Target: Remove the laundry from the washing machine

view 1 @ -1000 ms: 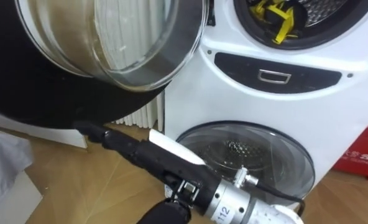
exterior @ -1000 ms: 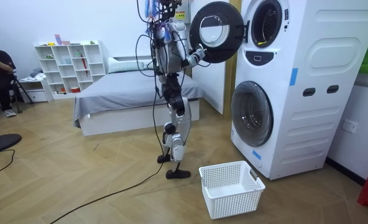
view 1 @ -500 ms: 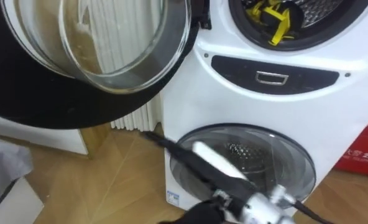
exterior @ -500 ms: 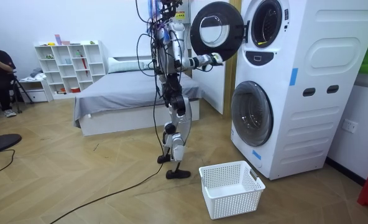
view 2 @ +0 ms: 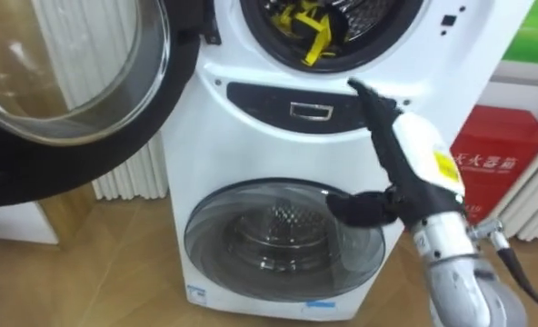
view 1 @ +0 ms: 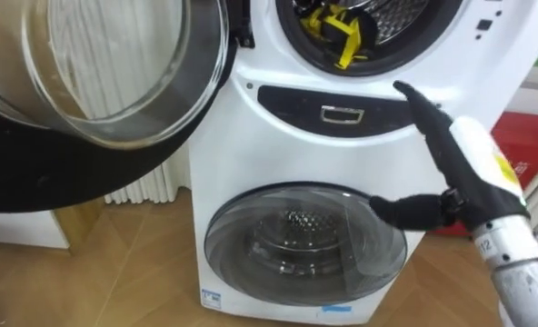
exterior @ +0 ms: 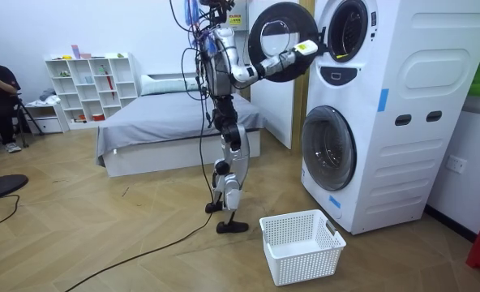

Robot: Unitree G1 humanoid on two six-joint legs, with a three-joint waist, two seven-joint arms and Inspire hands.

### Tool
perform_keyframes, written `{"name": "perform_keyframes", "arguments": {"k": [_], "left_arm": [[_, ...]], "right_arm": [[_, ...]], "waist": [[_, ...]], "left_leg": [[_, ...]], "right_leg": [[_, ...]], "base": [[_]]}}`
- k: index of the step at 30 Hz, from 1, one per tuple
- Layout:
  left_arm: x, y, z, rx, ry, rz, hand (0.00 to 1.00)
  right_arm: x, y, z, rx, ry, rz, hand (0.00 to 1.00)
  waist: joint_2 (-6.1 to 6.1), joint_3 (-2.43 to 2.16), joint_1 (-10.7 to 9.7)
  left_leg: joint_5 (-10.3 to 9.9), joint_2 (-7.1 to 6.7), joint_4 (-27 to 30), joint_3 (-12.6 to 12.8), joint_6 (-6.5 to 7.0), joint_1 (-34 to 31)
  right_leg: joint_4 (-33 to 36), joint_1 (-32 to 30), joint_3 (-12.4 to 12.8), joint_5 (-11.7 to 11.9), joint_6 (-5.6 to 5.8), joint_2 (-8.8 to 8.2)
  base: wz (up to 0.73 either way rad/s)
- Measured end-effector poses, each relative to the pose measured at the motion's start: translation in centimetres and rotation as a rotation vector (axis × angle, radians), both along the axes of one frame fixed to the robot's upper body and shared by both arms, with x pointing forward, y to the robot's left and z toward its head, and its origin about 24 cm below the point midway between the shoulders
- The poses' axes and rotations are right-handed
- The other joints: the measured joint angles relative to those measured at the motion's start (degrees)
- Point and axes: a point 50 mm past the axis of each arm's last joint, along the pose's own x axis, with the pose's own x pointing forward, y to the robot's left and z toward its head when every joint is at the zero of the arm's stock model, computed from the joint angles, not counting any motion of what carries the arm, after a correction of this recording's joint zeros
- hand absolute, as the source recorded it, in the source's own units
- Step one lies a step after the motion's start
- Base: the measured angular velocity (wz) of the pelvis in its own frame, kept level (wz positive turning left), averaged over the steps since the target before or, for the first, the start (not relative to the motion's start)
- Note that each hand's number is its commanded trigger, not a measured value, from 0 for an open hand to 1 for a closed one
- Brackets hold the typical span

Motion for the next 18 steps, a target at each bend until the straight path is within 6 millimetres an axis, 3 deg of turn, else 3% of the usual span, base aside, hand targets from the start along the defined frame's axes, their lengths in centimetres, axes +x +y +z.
{"name": "perform_keyframes", "arguments": {"k": [8, 18], "left_arm": [[-0.6, 0.6, 0.1, 0.01, 0.002, 0.056, 0.0], [-0.1, 0.6, 0.2, 0.017, 0.01, 0.05, 0.0]], "right_arm": [[0.9, -0.4, 2.6, -0.012, -0.105, -0.034, 0.0], [1.3, 0.2, 1.8, -0.013, -0.062, -0.02, 0.0]], "waist": [[-0.45, -0.08, 1.1], [-0.66, -0.21, 3.9]], "left_leg": [[0.0, 0.0, 0.0, 0.0, 0.0, -0.1], [0.0, -0.01, 0.4, -0.1, 0.0, -0.2]], "right_leg": [[0.0, -0.1, -0.1, 0.0, 0.05, -0.02], [0.1, -0.1, -0.1, -0.1, 0.04, -0.08]], "base": [[0.0], [0.0]]}}
